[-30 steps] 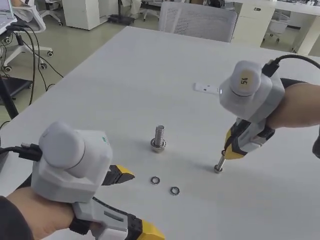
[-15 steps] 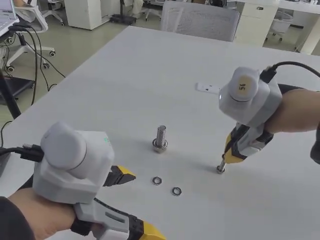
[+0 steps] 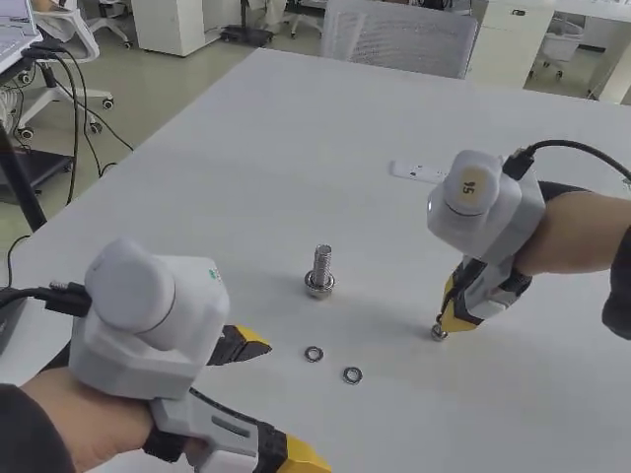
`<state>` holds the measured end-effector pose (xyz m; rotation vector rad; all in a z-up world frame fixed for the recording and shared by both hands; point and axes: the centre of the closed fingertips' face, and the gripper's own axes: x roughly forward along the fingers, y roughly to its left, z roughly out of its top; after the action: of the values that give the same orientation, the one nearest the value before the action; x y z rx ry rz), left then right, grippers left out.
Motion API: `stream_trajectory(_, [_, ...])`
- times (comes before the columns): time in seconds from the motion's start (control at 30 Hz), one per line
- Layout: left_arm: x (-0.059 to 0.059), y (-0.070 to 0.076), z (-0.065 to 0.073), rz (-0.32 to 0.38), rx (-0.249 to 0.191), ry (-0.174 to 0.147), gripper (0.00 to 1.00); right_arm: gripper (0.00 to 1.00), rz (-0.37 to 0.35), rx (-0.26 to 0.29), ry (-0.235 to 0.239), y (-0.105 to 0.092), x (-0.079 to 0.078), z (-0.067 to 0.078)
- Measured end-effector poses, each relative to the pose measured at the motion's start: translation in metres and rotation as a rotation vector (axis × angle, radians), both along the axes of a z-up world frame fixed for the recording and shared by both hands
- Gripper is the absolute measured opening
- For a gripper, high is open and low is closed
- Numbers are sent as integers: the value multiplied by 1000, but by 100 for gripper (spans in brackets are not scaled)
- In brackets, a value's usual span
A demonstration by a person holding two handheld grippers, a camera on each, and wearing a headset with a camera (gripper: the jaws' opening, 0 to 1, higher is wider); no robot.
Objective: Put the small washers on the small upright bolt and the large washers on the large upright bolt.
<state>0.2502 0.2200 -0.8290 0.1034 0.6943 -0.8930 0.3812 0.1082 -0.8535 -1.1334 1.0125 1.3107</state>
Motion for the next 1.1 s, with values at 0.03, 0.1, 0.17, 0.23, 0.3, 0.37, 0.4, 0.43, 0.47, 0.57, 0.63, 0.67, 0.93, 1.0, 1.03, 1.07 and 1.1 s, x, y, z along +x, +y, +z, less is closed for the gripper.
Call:
stream_trajectory(0.03, [0,0,0,1,-2,1,78,14,-1,-1,1,0,0,-1])
stream_trajectory(0.1, [1,0,0,2,-1,0,78,14,-3,0,4,1,1,-4])
stream_trajectory(0.17, [1,0,0,2,-1,2,78,14,-5,1,9,1,1,-5])
stream_trajectory(0.23, [1,0,0,2,0,2,78,14,-4,0,10,0,1,-6])
stream_trajectory(0.3, [2,0,0,4,-1,2,78,14,-6,1,12,0,2,-7])
stream_trajectory(0.37, [2,0,0,5,-1,2,78,14,-6,2,11,-1,3,-7])
stream_trajectory(0.4, [2,0,0,5,-1,2,78,14,-6,2,13,-1,3,-8])
stream_trajectory(0.43, [2,0,0,4,-1,3,78,14,-6,1,14,-1,3,-8])
stream_trajectory(0.47, [3,0,0,5,0,2,78,14,-5,1,14,-1,3,-8])
stream_trajectory(0.57, [3,0,0,7,-3,2,78,14,-2,4,12,-1,3,-9])
stream_trajectory(0.63, [3,0,0,6,-2,2,78,14,-1,5,12,-1,3,-9])
stream_trajectory(0.67, [3,0,0,6,-1,2,78,14,-1,4,12,-1,3,-9])
stream_trajectory(0.93, [2,0,0,6,-2,1,78,16,-1,7,3,-1,4,-9])
stream_trajectory(1.0, [2,0,0,7,-3,0,78,16,-4,10,4,-1,4,-9])
stream_trajectory(1.03, [2,0,0,7,-4,0,78,16,-3,10,3,-1,4,-9])
stream_trajectory(1.07, [2,0,0,7,-3,0,78,16,-4,10,3,-1,4,-9])
stream_trajectory(1.1, [2,0,0,6,-2,0,78,17,-7,8,2,-3,4,-9])
